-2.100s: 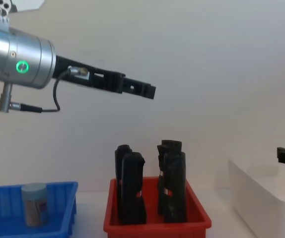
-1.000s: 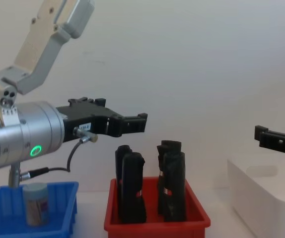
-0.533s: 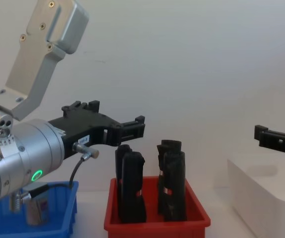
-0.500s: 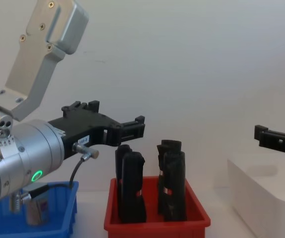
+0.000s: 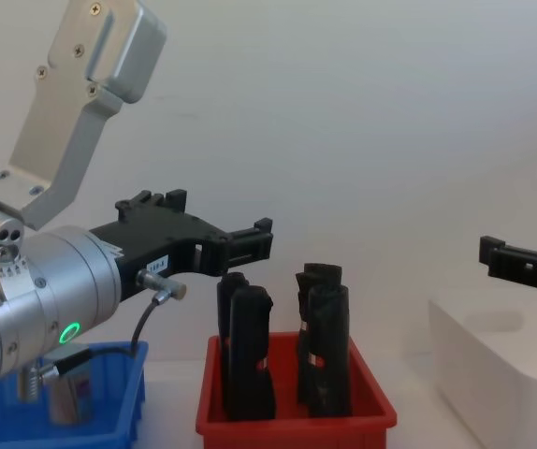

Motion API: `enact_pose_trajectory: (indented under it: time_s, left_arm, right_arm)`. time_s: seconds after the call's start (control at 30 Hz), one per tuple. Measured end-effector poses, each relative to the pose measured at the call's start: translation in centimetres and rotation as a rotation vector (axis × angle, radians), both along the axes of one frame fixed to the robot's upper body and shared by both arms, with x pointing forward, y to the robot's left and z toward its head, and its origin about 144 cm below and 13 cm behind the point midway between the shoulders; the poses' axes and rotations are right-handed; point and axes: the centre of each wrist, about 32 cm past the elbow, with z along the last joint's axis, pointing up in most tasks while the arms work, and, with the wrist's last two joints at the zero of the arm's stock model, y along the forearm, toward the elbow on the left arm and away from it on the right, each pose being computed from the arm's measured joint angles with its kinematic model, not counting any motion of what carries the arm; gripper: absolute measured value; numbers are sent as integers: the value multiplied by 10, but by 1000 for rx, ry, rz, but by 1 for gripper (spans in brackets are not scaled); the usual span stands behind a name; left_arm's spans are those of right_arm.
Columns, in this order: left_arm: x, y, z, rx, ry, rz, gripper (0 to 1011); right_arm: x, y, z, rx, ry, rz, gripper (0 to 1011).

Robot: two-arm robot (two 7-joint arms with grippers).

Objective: Pick the cotton swabs from the blue box and place them into the white box.

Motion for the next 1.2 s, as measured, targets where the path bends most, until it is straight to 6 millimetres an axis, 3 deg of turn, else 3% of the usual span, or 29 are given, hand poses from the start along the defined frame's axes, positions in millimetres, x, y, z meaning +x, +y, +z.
enact_pose_trajectory:
  time_s: [1.2]
  left_arm:
    - [0, 0, 0, 0, 1, 0, 1004]
  right_arm:
    - [6, -2, -1, -25, 22, 1, 1002]
